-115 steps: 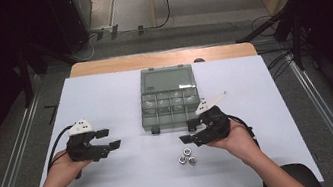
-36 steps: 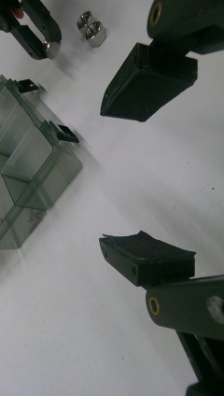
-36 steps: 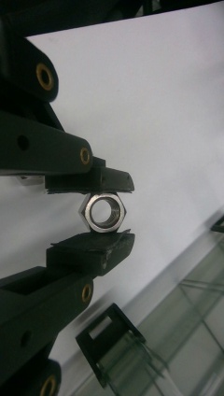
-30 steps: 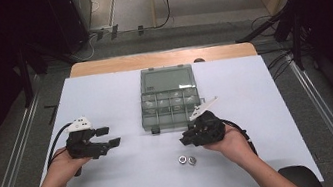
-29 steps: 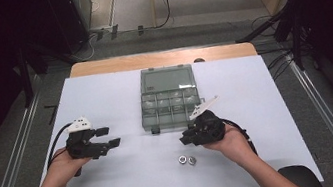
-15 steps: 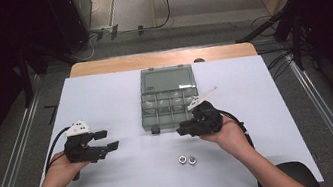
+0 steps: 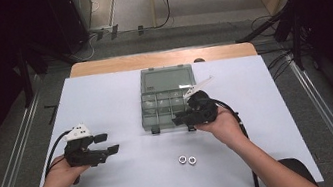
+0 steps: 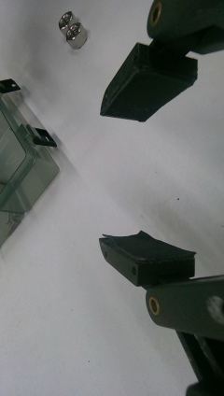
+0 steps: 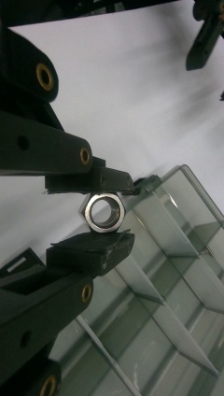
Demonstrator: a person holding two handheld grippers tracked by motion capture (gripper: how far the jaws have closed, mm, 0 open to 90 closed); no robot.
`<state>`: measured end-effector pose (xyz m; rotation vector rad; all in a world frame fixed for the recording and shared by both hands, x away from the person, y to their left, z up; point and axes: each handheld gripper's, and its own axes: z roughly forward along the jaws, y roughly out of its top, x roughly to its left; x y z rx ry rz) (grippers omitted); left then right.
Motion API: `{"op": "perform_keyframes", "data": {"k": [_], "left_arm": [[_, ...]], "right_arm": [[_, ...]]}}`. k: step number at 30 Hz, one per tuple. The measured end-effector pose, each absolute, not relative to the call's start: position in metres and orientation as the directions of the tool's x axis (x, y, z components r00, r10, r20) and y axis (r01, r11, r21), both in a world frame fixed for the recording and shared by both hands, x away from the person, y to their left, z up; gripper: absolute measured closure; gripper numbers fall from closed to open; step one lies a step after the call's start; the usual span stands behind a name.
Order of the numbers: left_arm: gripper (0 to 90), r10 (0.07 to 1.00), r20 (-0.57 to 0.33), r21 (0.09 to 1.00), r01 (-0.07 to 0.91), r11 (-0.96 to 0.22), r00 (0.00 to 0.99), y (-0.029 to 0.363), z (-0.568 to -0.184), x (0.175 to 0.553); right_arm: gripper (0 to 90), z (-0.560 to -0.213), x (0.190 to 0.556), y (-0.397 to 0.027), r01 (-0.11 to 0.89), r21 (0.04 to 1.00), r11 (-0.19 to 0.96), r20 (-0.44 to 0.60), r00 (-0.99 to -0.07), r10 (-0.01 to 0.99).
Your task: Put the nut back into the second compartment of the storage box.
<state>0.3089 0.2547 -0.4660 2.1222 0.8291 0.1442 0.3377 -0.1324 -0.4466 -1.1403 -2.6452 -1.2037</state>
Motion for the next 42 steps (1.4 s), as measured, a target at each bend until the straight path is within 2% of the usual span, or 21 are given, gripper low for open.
{"op": "perform_keyframes", "data": {"k": [19, 42], "left_arm": [[31.5, 0.597, -0.18, 0.737, 0.509, -0.444, 0.782, 0.252, -0.468, 0.308], [31.5, 0.588, -0.17, 0.73, 0.502, -0.464, 0.791, 0.25, -0.469, 0.308]], "right_arm": [[70.6, -0.435, 0.378, -0.115, 0.64, 0.645, 0.418, 0.294, -0.713, 0.637], [70.4, -0.452, 0.418, -0.092, 0.68, 0.615, 0.4, 0.274, -0.659, 0.7]]}}
